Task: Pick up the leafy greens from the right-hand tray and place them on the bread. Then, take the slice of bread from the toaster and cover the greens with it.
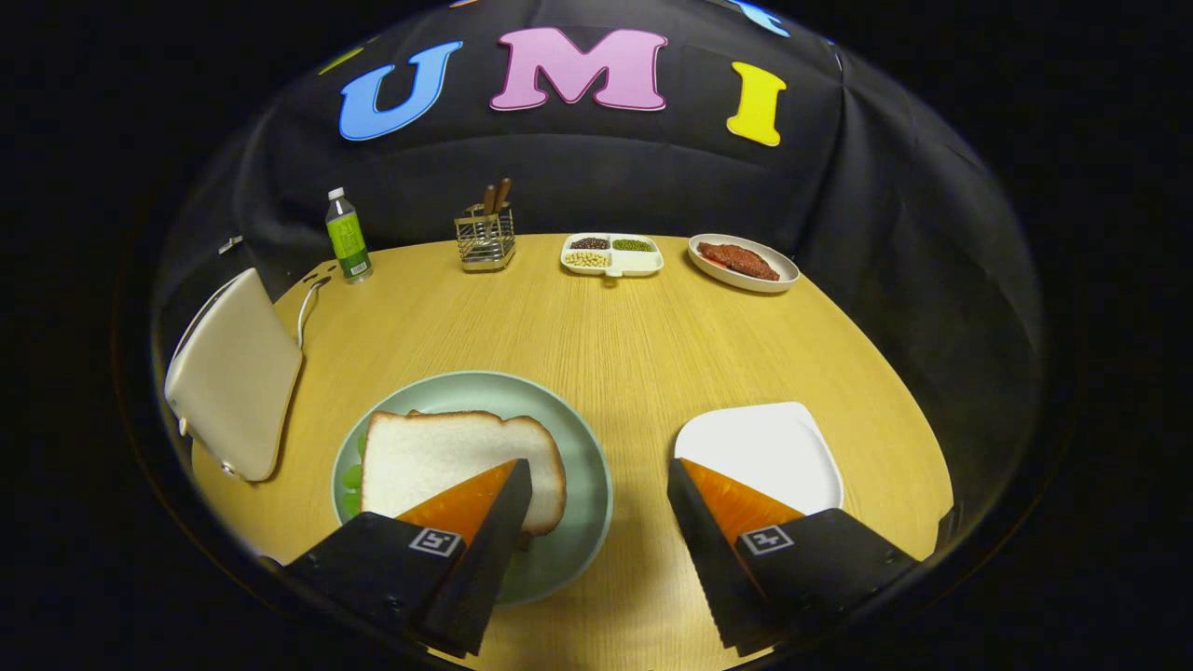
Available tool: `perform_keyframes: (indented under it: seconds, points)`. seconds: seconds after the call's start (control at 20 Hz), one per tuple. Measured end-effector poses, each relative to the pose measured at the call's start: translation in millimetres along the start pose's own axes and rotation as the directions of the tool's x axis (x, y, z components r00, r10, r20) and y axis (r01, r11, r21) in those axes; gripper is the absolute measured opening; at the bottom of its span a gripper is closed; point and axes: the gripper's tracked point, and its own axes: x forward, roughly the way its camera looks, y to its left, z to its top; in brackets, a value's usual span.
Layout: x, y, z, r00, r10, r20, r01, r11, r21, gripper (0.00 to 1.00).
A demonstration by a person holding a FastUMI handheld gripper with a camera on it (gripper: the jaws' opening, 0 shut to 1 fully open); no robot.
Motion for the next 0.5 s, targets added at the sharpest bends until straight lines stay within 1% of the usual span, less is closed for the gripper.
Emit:
perform_keyframes:
  seconds: [0.05,0.15,0.35,0.5]
  points:
    - [0,-1,2,1.000,0.000,0.005,0.000,1.000,0.001,0.96]
    - [-2,-1,9,1.000,0.006,0.019,-0.006,1.000,0.006,0.98]
    - [-14,2,34,0.997,0.044,0.057,-0.046,0.998,0.033,0.98]
    - [-38,13,66,0.988,0.102,0.113,-0.106,0.994,0.030,0.97]
